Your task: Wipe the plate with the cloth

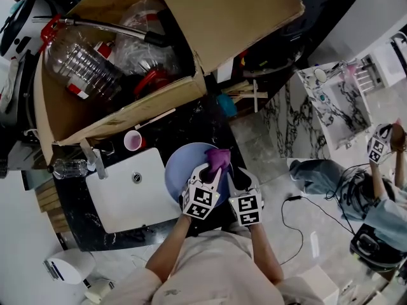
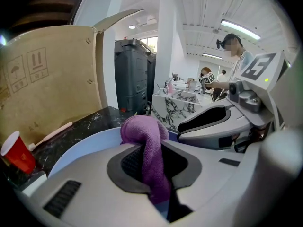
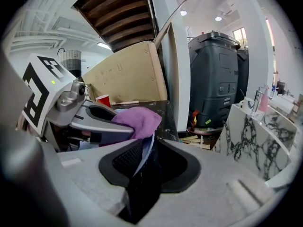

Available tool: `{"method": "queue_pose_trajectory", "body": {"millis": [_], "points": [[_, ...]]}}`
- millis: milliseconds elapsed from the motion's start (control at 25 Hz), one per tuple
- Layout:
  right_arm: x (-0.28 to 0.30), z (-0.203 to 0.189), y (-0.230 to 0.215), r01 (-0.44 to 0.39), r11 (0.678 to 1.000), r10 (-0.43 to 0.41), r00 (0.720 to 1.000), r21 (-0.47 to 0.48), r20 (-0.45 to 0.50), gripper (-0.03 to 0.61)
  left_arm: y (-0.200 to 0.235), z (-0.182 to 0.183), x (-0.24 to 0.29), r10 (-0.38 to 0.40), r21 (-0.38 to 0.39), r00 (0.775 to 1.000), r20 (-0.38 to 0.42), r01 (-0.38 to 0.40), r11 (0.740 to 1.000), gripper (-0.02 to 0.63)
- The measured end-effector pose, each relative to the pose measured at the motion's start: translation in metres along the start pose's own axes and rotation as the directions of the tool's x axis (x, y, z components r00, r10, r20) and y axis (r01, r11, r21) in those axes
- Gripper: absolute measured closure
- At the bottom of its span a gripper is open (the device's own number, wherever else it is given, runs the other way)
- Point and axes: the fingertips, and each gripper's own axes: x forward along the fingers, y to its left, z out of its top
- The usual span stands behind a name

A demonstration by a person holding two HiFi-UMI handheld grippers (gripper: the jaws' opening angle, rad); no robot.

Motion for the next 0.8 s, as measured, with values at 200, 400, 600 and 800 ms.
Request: {"method": "queue_pose_trajectory", "body": {"millis": [200, 400, 600, 800], "points": [[0.005, -0.006, 0.002, -0.021, 1.000, 0.021, 1.000, -0.011, -0.020, 0.476, 0.000, 0.000, 0.007, -0.002, 0.025, 1.000, -0.009, 0.002, 1.000, 0.554], [0.010, -0.006, -0.001, -0.005, 1.000, 0.004, 1.000, -0.021, -0.022, 0.477, 0.000, 0.001, 0.014, 0.000, 0.049, 1.000, -0.013, 0.001, 0.999, 0.554], [0.010, -0.004, -0.004, 0.007, 1.000, -0.007, 1.000, 0.005, -0.008, 0.506, 0.003, 0.002, 0.017, 0.002, 0.059, 1.000, -0.011, -0.002, 0.998, 0.554], [0.011, -0.006, -0.009, 0.034, 0.999, -0.035, 0.999, 0.023, 0.011, 0.520, 0.007, 0.002, 0.020, 0.019, 0.062, 1.000, -0.011, -0.018, 0.998, 0.554]]}}
